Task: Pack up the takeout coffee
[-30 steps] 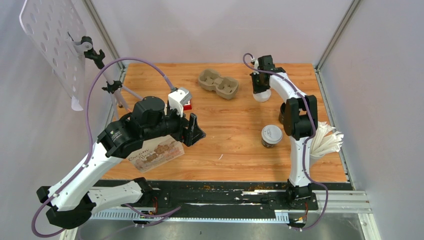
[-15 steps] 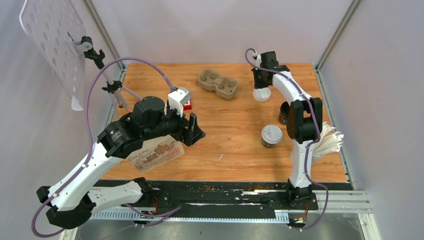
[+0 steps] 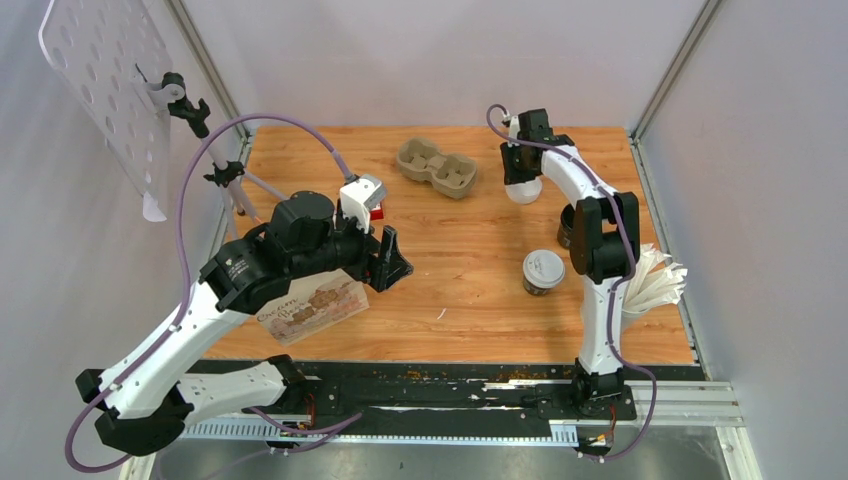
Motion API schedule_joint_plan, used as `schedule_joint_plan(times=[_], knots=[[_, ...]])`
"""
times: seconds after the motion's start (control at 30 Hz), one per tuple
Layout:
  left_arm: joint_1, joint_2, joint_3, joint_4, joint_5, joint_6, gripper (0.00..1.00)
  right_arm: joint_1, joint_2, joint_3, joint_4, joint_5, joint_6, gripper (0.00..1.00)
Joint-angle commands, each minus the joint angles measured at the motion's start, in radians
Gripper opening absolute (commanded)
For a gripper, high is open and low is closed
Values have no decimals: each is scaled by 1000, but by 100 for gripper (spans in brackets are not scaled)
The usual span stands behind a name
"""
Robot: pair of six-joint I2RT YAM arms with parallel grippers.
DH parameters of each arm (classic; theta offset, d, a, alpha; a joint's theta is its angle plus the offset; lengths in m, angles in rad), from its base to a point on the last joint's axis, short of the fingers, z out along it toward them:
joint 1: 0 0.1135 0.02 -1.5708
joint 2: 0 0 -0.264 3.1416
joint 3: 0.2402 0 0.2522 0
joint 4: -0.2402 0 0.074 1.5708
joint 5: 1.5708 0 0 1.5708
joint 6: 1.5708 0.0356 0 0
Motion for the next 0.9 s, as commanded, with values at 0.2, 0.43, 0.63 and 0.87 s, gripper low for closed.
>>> schedule_joint_plan(times=[0.2, 0.43, 0.63, 0.87], knots=[[0, 4, 12, 18, -5, 25, 91, 3, 35, 45, 34, 10, -28, 23], [0, 5, 15, 18, -3, 25, 90, 3, 52, 62, 25, 11, -29, 21], [0, 5, 17, 13, -10, 30, 90, 3, 51, 71, 20, 6, -29, 9], [0, 4, 9, 16, -7, 24, 90, 2, 34, 87, 0, -33, -27, 13]])
